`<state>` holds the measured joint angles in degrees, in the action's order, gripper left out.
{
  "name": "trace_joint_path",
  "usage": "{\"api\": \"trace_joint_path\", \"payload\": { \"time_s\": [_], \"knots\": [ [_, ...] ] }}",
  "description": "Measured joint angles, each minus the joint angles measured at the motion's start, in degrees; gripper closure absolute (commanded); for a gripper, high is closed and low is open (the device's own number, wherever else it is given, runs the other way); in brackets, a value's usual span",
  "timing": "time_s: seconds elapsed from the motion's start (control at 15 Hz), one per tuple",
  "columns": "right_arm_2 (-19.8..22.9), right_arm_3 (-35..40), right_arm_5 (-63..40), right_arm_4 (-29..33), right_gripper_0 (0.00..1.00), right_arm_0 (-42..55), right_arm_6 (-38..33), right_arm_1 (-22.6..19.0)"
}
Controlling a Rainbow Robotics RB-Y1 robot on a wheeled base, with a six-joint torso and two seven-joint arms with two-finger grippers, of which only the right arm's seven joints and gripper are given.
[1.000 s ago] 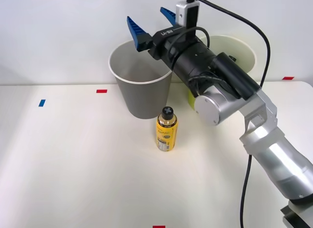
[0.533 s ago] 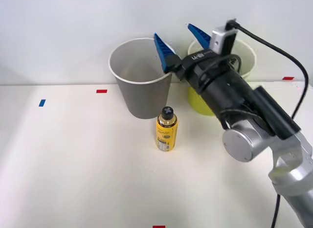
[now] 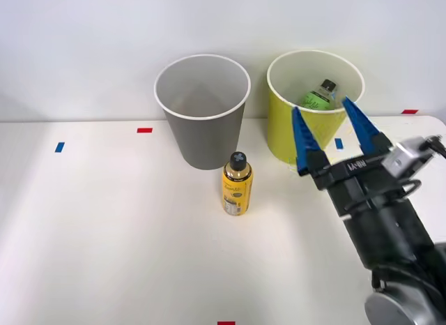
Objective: Put cans in the gray bin, plastic bottles in the light green bin
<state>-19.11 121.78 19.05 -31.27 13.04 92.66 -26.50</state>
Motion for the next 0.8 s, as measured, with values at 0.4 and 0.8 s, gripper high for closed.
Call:
{"api": "trace_joint_path", "payload": {
  "time_s": [0.4,0.8],
  "knots": [
    [3.8,1.1,7.2,9.0,0.08,18.0,-0.2,1.9],
    [5.4,1.1,7.7,10.4,0.07,30.5,-0.4,6.5]
  ]
}}
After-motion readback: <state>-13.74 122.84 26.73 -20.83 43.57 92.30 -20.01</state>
